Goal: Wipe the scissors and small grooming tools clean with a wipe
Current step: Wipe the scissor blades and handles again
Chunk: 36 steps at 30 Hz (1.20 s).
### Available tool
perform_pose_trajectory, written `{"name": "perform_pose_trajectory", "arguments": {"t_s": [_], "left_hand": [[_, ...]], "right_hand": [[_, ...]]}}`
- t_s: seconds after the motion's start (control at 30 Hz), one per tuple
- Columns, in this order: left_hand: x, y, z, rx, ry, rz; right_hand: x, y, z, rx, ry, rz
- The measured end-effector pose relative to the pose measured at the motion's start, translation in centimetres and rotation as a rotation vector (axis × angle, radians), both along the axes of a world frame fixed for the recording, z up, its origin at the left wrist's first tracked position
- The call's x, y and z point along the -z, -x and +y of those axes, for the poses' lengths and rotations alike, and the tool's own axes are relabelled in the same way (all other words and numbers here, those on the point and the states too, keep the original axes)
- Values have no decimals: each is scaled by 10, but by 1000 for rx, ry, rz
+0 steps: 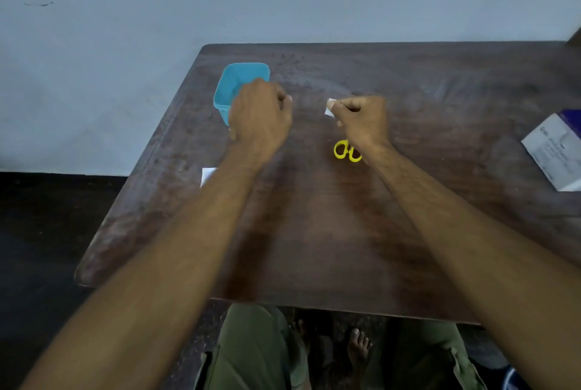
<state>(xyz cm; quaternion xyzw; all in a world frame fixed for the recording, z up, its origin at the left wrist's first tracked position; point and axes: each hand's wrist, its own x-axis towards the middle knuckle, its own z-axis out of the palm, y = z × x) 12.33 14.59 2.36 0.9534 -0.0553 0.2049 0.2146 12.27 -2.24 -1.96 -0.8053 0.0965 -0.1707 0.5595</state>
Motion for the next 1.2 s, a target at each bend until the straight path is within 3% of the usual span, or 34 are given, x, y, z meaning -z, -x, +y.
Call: {"name": "perform_pose_trajectory", "arguments": {"t_s": [0.23, 0.57, 0.73, 0.87, 1.03, 1.2], "left_hand": [[47, 60, -62, 39, 178, 209], [48, 49, -100, -88, 86, 383], [45, 43, -99, -72, 198, 481], [41, 46, -93, -37, 398, 448], [52, 66, -79, 100, 980, 518], [61, 90, -69, 245, 1058, 484]], "right_hand": [[15, 46, -45, 64, 11, 3], [24, 86, -74, 141, -61, 30], [23, 93, -77, 143, -108, 19], [22, 96, -76, 149, -120, 18], [19, 102, -71, 150, -144, 27], [8, 106, -59, 94, -185, 6]]}}
